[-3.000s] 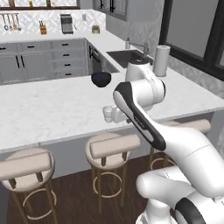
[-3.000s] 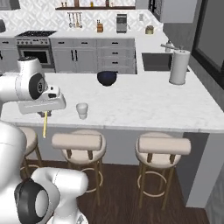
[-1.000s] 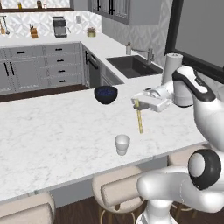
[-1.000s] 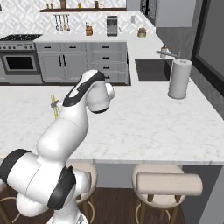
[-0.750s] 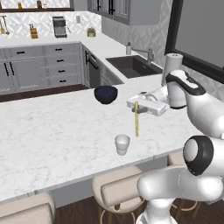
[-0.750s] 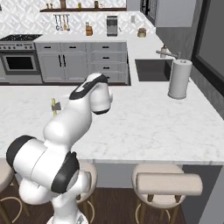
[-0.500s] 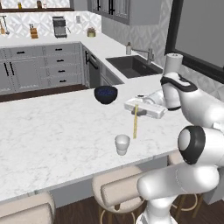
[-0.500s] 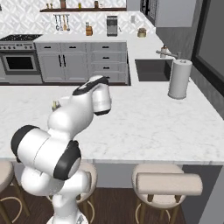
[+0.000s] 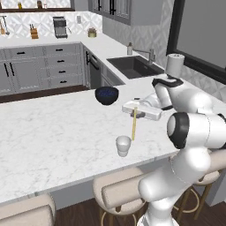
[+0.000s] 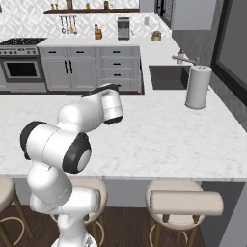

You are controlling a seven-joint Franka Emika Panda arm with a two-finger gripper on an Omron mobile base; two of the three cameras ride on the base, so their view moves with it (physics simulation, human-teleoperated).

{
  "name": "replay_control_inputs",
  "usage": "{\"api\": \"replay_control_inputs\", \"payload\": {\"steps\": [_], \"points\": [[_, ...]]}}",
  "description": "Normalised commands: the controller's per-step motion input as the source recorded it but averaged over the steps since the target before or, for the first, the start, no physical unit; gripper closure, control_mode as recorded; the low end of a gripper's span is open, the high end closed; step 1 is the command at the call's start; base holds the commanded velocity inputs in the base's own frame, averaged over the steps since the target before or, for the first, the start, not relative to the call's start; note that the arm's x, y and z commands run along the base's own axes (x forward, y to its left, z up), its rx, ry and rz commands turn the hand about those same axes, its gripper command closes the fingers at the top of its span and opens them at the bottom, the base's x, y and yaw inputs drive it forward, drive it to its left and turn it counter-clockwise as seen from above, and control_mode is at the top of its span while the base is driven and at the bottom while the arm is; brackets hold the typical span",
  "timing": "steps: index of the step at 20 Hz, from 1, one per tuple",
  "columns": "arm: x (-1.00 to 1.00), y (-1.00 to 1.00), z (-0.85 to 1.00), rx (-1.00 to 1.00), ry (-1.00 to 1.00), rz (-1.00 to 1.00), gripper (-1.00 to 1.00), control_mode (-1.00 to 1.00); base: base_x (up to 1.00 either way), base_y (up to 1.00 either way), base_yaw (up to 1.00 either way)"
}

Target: Take a straw from the drawer in front and place it inside the glass cup on the dining counter.

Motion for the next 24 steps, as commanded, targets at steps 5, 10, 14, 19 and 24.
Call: {"api": "replay_control_inputs", "payload": {"steps": [5, 10, 14, 19, 24], "points": [[0.18, 0.04, -0.11, 0.00, 0.00, 0.02, 1.00, -1.00, 0.00, 0.00, 0.00], [0.01, 0.27, -0.18, 0.00, -0.02, 0.00, 1.00, -1.00, 0.00, 0.00, 0.00], [0.01, 0.18, -0.16, 0.00, -0.05, -0.01, 1.00, -1.00, 0.00, 0.00, 0.00], [0.01, -0.02, -0.08, -0.01, -0.03, -0.01, 1.00, -1.00, 0.00, 0.00, 0.00], [0.00, -0.12, -0.06, -0.02, -0.01, 0.00, 1.00, -1.00, 0.00, 0.00, 0.00]]}}
